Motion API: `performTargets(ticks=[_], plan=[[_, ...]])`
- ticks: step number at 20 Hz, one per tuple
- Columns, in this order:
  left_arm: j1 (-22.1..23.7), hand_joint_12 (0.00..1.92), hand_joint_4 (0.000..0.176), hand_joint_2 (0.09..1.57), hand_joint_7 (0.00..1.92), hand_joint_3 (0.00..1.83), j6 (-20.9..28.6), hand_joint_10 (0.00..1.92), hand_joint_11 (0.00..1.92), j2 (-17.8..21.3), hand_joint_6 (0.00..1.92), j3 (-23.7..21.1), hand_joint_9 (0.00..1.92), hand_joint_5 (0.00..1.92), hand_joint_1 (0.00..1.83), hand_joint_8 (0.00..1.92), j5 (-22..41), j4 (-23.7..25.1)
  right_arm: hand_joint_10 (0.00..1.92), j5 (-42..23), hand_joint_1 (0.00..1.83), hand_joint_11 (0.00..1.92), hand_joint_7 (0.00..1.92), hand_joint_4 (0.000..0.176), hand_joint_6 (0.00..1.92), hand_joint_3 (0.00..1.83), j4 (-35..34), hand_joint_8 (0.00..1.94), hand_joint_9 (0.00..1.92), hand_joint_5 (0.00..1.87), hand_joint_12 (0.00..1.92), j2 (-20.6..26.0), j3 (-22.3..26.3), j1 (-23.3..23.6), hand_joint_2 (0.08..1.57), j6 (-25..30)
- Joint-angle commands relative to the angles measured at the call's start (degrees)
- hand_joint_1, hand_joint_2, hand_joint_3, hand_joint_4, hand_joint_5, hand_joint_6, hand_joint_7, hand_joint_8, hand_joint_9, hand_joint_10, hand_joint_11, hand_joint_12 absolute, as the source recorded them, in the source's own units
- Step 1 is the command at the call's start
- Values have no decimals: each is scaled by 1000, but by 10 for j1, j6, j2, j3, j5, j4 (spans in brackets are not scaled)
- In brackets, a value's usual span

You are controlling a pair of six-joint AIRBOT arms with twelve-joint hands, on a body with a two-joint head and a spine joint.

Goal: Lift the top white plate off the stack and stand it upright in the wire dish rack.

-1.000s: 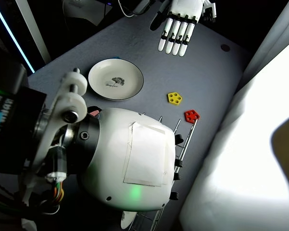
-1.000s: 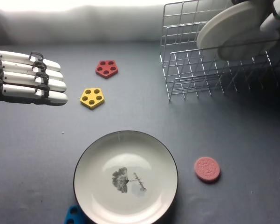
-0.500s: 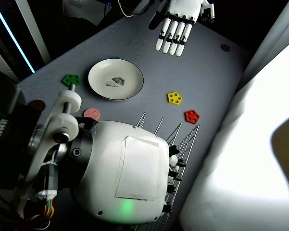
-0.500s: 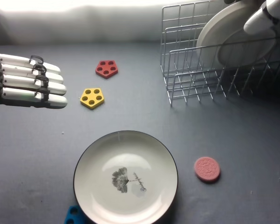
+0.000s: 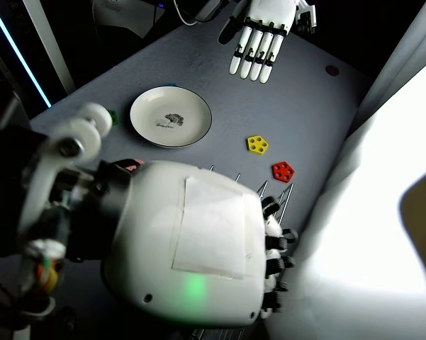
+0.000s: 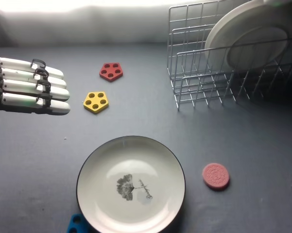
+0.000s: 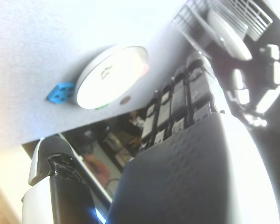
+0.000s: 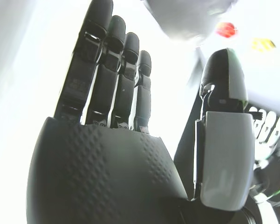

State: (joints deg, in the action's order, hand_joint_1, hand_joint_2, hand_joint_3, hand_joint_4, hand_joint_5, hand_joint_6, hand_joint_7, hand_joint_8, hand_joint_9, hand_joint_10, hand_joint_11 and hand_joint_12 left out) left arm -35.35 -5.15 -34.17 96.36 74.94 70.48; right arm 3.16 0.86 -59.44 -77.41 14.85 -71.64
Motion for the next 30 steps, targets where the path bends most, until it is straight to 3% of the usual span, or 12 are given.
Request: performTargets(ticks=[1,8,14,19,23,28,30], plan=[[9,61,0,974,20,0,-3,4,31,-1,4,-3,15,16,393,5,38,-49,4,-87,942,811,687,0,16,0,18,7,781,588,237,8,6,4,983,0],[-10,71,0,967,30,0,-13,7,52,1,6,-27,30,29,418,5,39,-75,0,-150,918,805,615,0,4,0,70,0,712,537,231,30,58,-30,984,0],[-19,69,0,958,36,0,-28,4,47,14,2,-58,30,30,425,3,42,-93,0,-296,904,711,520,0,0,5,174,0,603,494,194,53,95,-84,1002,7],[-20,63,0,963,29,0,-24,0,32,17,0,-55,26,15,424,0,46,-103,11,-363,854,706,610,0,5,0,282,10,667,545,175,68,107,-140,990,97],[-22,72,0,964,44,0,-24,6,50,16,6,-45,43,32,396,5,58,-103,0,-446,865,659,579,0,0,0,379,0,626,516,144,80,108,-202,981,221],[-26,80,0,963,63,1,-26,9,69,16,5,-47,65,43,380,7,60,-97,3,-516,797,663,615,0,4,2,458,4,621,560,125,93,121,-258,1014,345],[-26,76,0,966,43,2,-27,0,61,17,0,-46,46,31,395,0,63,-97,4,-555,830,663,620,0,3,0,477,4,626,564,122,102,133,-271,993,365]])
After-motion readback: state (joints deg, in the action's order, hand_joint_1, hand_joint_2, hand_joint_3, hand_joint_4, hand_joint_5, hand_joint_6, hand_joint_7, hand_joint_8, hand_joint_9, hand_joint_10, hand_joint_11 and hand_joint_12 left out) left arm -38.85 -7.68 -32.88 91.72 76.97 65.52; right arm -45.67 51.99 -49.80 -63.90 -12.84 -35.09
